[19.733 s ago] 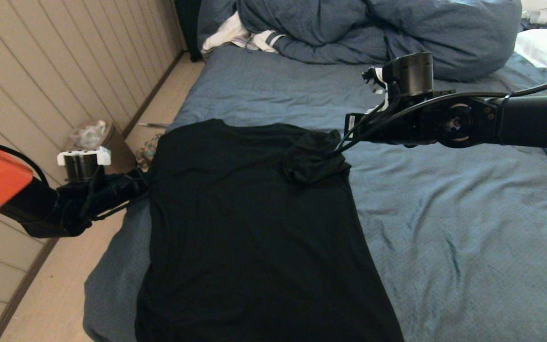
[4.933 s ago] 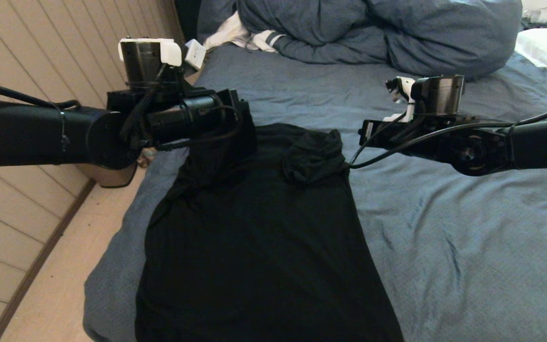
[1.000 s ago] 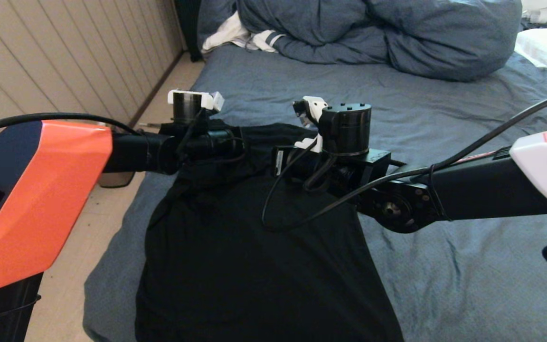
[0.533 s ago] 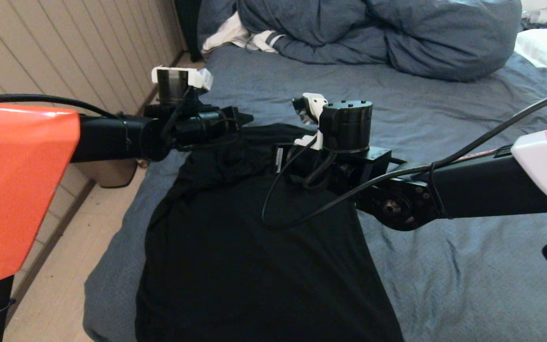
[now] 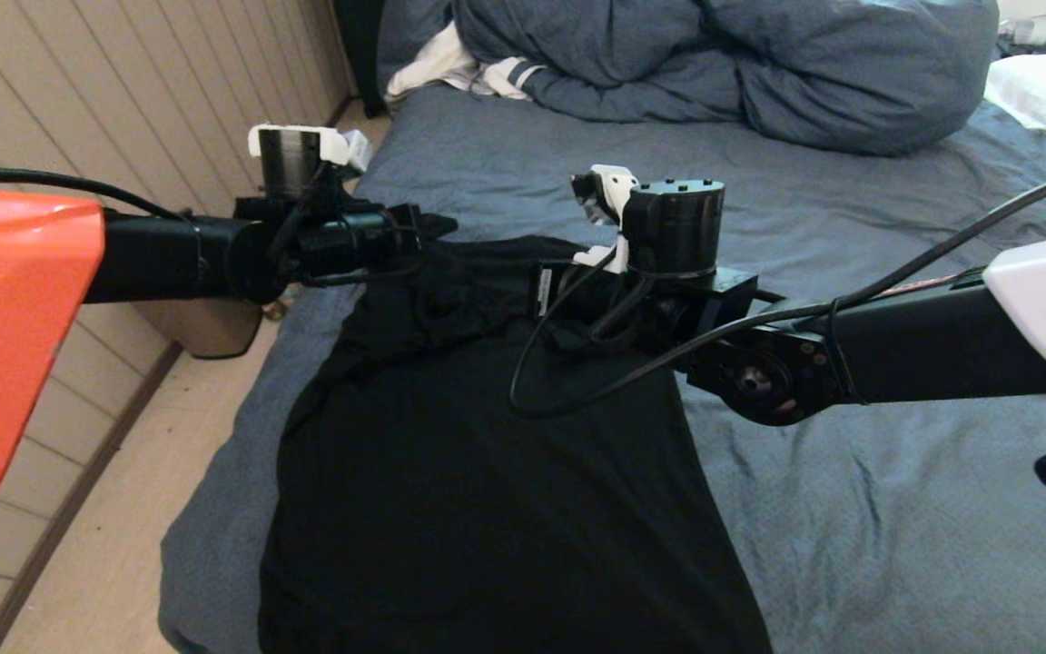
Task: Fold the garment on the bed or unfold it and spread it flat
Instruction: Fold the black T-shirt
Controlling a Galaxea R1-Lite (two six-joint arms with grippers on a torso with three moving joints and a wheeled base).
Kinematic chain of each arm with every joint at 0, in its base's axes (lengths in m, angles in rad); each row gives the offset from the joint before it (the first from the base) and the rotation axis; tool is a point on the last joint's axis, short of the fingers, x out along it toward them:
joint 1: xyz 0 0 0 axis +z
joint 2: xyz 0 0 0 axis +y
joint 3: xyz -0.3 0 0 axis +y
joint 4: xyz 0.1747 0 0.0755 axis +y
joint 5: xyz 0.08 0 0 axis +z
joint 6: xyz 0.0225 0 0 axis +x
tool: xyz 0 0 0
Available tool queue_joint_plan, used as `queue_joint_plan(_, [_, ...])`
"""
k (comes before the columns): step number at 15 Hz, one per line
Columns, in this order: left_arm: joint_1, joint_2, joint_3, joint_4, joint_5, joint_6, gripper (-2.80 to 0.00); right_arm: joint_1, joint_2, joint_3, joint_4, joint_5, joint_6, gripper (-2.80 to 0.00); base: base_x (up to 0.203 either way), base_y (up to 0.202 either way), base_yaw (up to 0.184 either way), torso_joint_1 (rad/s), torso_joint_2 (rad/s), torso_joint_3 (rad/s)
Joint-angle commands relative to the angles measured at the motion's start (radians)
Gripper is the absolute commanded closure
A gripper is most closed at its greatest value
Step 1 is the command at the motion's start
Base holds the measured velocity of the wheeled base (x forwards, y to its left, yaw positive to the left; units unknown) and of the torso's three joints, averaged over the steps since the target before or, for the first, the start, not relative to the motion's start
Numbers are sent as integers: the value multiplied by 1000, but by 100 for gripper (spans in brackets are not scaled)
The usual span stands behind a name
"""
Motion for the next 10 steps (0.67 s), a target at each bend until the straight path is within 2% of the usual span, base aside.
queue_joint_plan(1, [4, 27, 16, -2, 6, -2, -280, -6, 4, -8, -3, -1, 1, 0, 0, 0, 0, 0, 0, 0])
queue_joint_plan(4, [4, 85, -11, -2, 108, 19, -280, -18, 5, -17, -2, -1, 1, 0, 0, 0, 0, 0, 0, 0])
queue_joint_plan(5, [4, 90, -16, -2, 120, 25, -280, -18, 6, -17, -4, -1, 0, 0, 0, 0, 0, 0, 0, 0])
queue_joint_plan(7, [6, 110, -42, -2, 229, 48, -280, -18, 6, -18, -4, -1, 0, 0, 0, 0, 0, 0, 0, 0])
queue_joint_plan(8, [6, 110, -42, -2, 257, 63, -280, -19, 6, -21, -3, 0, 0, 0, 0, 0, 0, 0, 0, 0])
queue_joint_plan(10, [6, 109, -43, -1, 258, 65, -280, -19, 8, -21, -2, 2, 0, 0, 0, 0, 0, 0, 0, 0])
